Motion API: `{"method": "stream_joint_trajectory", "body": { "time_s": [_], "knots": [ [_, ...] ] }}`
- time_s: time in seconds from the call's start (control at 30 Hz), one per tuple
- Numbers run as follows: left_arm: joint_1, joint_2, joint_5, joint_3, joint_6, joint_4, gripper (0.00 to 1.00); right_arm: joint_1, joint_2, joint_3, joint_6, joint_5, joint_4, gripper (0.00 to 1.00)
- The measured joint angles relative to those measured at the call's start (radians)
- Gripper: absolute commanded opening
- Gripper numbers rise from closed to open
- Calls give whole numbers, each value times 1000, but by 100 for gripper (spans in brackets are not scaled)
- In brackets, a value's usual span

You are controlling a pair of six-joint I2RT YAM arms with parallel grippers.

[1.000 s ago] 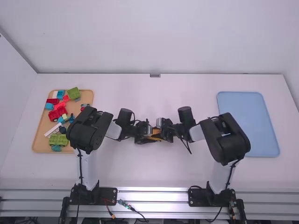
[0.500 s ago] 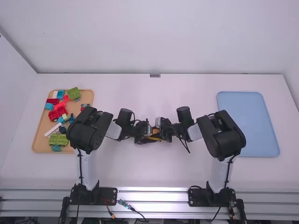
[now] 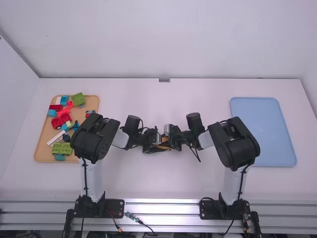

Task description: Assemble lego blocks to make yellow taxi

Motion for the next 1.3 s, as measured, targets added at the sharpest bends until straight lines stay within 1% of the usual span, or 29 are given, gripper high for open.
{"method": "stream_joint_trajectory", "body": {
  "time_s": [0.17,0.77,1.0,1.3],
  "knots": [
    [0,0,1,0,-1,-1,33,19,0,20,0,27,-36,0],
    [-10,0,-10,7,-3,-10,31,-5,-1,16,-5,10,-50,0],
    [-14,0,-2,6,4,-17,31,-18,-51,-36,-23,49,-51,0],
    [-15,0,0,7,3,-11,30,-25,-53,-51,-18,51,-23,0]
  ]
}}
